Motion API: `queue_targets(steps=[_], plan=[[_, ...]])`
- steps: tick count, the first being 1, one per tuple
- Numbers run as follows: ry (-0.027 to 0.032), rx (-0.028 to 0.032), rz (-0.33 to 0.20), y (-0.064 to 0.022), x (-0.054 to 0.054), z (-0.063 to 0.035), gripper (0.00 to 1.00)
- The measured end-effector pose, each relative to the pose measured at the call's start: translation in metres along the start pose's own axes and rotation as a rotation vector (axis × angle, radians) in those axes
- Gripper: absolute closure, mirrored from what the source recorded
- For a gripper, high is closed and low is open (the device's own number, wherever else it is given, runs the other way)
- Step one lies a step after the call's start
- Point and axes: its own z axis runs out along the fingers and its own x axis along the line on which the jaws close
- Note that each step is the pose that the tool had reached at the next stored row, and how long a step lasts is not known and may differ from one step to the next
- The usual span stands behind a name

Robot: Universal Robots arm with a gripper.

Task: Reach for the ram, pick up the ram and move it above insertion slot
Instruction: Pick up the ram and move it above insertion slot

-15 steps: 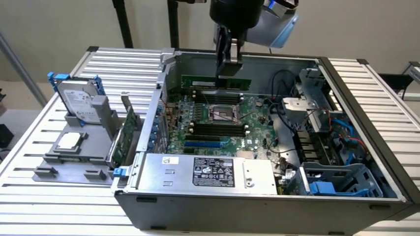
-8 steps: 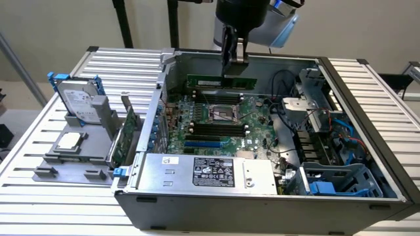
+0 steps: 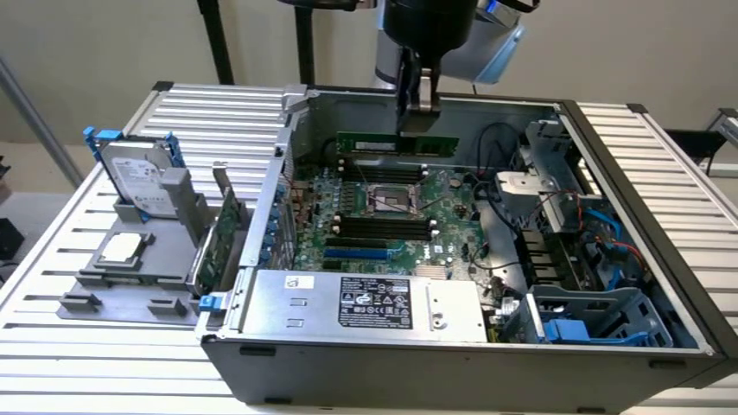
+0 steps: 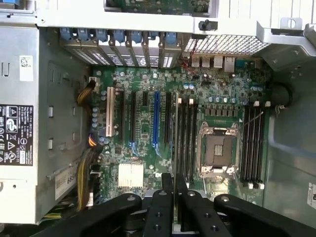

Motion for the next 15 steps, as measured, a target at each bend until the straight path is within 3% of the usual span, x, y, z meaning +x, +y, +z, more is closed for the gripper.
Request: queue_targets(steps=[6, 15], plan=[[-0.0009, 0.0005, 0.017, -0.0091, -0.0017, 0.0013, 0.86], [-0.0009, 0.0003, 0.017, -0.0099, -0.0018, 0.0013, 0.86]])
